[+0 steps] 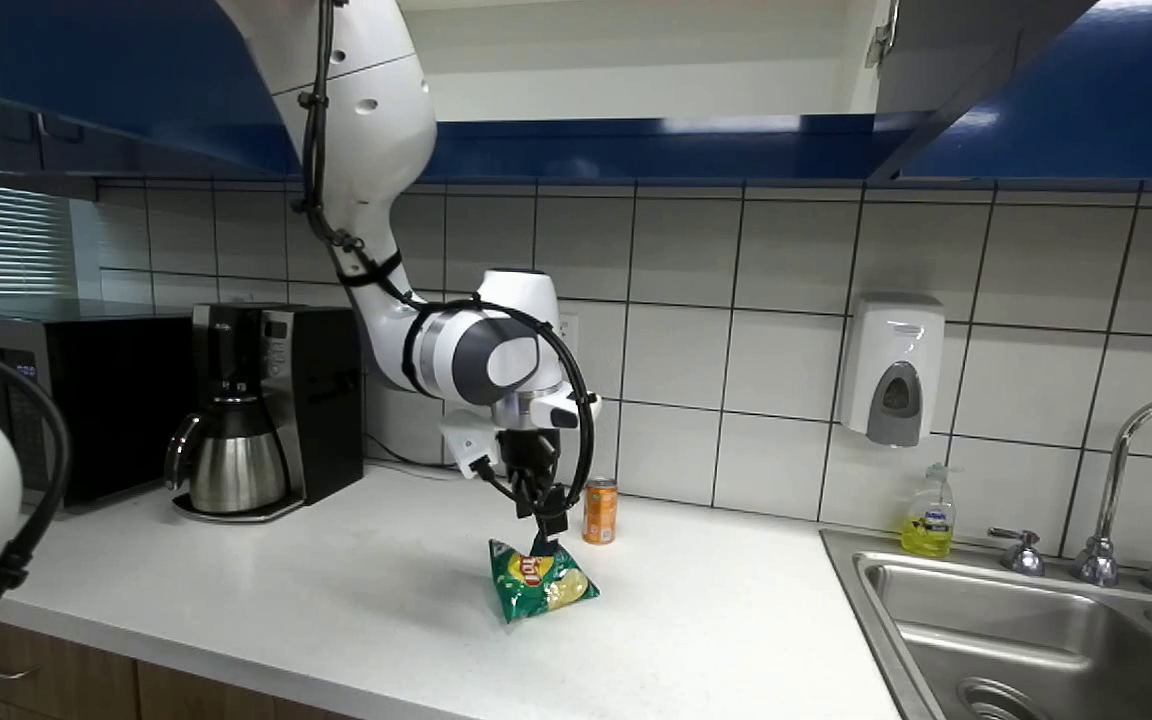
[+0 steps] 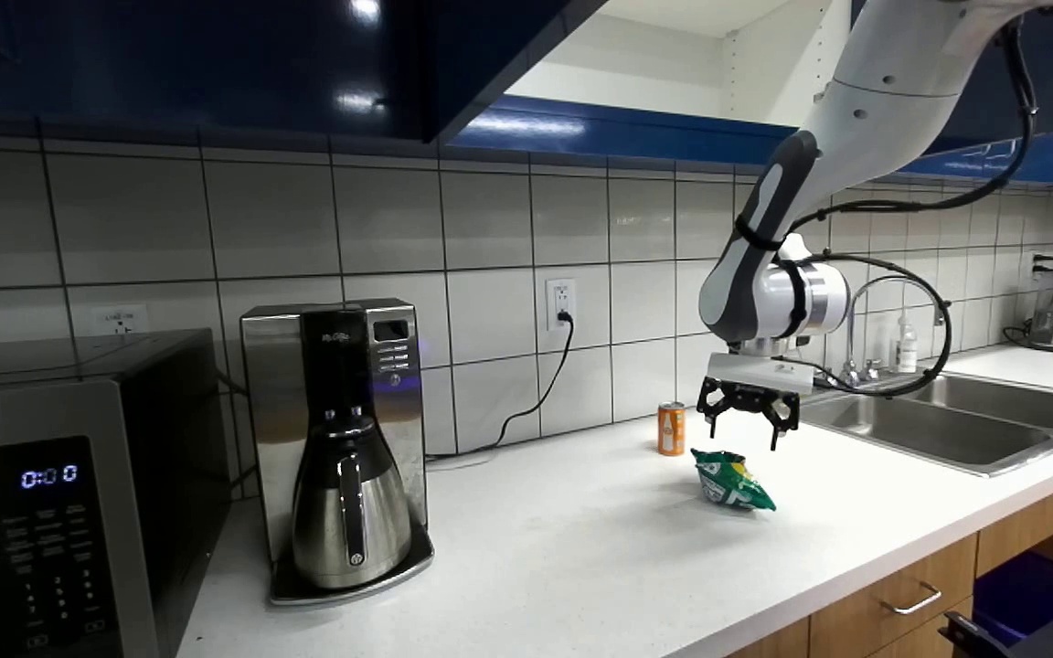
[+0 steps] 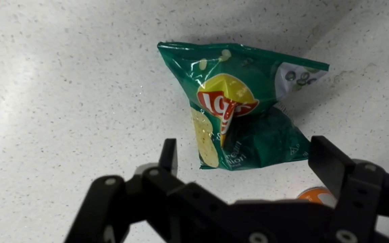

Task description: Pick up the green lays packet and put inside the bottom compartment of the blue cabinet

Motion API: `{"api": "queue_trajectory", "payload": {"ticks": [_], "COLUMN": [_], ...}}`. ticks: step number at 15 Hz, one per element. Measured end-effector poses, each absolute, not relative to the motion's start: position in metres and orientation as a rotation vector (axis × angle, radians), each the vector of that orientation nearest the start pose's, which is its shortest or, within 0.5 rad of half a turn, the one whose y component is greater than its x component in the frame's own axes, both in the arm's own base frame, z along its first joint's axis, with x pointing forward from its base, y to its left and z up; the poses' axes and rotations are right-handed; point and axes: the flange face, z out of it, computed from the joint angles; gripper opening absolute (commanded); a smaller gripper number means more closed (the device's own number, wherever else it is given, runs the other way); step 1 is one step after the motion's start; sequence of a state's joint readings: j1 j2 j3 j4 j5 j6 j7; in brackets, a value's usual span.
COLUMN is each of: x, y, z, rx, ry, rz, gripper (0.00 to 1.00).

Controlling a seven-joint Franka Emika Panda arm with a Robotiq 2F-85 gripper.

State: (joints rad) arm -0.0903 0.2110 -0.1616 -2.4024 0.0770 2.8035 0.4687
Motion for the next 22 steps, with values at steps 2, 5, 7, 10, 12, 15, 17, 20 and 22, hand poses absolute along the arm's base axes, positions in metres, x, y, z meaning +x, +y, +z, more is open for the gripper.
{"api": "queue_trajectory", "payload": {"ticks": [2,5,7,10,12,15,17,20,22], "x": [0.501,0.502,0.502,0.502,0.503,0.505,0.505,0.507,0.507], "y": [-0.134,-0.136,-0.137,-0.137,-0.137,-0.137,-0.137,-0.138,-0.138], "z": [0.24,0.232,0.227,0.221,0.219,0.217,0.215,0.213,0.212], "rx": [-2.873,-2.875,-2.877,-2.884,-2.887,-2.891,-2.894,-2.898,-2.901], "ry": [1.197,1.216,1.227,1.233,1.236,1.239,1.24,1.242,1.241], "rz": [-0.309,-0.318,-0.321,-0.316,-0.315,-0.315,-0.315,-0.315,-0.313], "gripper": [1.0,1.0,1.0,1.0,1.0,0.8,0.69,0.46,0.31]}}
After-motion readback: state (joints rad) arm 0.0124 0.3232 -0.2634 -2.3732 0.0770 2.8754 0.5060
